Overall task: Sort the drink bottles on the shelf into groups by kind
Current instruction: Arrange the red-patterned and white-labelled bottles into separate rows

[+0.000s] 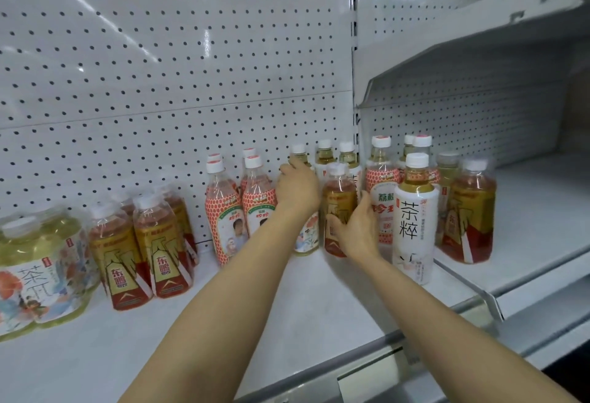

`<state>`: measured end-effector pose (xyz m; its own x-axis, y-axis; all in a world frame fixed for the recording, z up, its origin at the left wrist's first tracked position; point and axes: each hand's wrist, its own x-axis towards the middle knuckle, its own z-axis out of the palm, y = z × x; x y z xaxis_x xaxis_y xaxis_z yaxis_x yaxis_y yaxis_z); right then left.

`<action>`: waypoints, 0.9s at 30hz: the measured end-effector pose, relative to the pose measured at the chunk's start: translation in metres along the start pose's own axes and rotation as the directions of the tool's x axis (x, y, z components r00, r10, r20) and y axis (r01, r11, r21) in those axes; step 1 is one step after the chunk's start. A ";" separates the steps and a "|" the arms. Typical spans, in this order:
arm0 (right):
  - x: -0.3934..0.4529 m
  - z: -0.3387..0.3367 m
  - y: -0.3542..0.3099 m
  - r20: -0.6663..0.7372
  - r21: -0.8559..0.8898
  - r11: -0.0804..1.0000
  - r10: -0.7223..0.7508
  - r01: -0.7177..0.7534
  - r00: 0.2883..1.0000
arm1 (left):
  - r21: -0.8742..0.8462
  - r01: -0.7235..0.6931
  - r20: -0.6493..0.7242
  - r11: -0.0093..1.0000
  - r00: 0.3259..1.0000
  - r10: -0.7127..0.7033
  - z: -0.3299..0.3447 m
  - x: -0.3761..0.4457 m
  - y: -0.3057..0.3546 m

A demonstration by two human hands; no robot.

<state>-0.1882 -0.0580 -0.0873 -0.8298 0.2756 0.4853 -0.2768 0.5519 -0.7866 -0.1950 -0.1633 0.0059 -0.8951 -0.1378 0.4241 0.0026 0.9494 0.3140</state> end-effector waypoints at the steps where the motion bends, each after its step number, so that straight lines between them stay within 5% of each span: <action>1: 0.001 0.001 0.002 0.043 0.013 0.999 0.049 -0.050 0.998 | -0.009 -0.016 -0.002 1.000 1.000 0.016 0.000 0.000 -0.003; 9: 0.001 -0.003 0.008 0.131 0.077 0.986 0.137 -0.148 0.982 | -0.328 -0.026 0.179 0.944 0.980 0.089 -0.001 -0.018 -0.016; 13: -0.010 -0.010 0.009 0.137 0.126 0.979 0.145 -0.162 0.980 | -0.275 -0.133 0.020 0.952 0.989 0.144 -0.002 -0.037 -0.020; 21: -0.045 -0.036 0.008 0.212 0.161 0.986 0.012 -0.047 0.977 | -0.435 -0.048 -0.184 0.899 0.982 -0.037 -0.014 -0.098 -0.037; 25: -0.064 -0.045 0.002 0.299 0.231 0.973 -0.079 0.008 0.951 | -0.406 0.022 -0.225 0.914 0.967 -0.123 -0.019 -0.121 -0.049; 27: -0.071 -0.047 0.000 0.321 0.259 0.965 -0.117 0.032 0.940 | -0.494 0.057 -0.121 0.867 0.984 -0.134 -0.019 -0.132 -0.053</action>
<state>-0.1070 -0.0406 -0.1041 -0.9031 -0.0582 0.4255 -0.4189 0.3377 -0.8429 -0.0682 -0.2012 -0.0508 -0.8266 -0.2968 0.4781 0.1716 0.6761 0.7165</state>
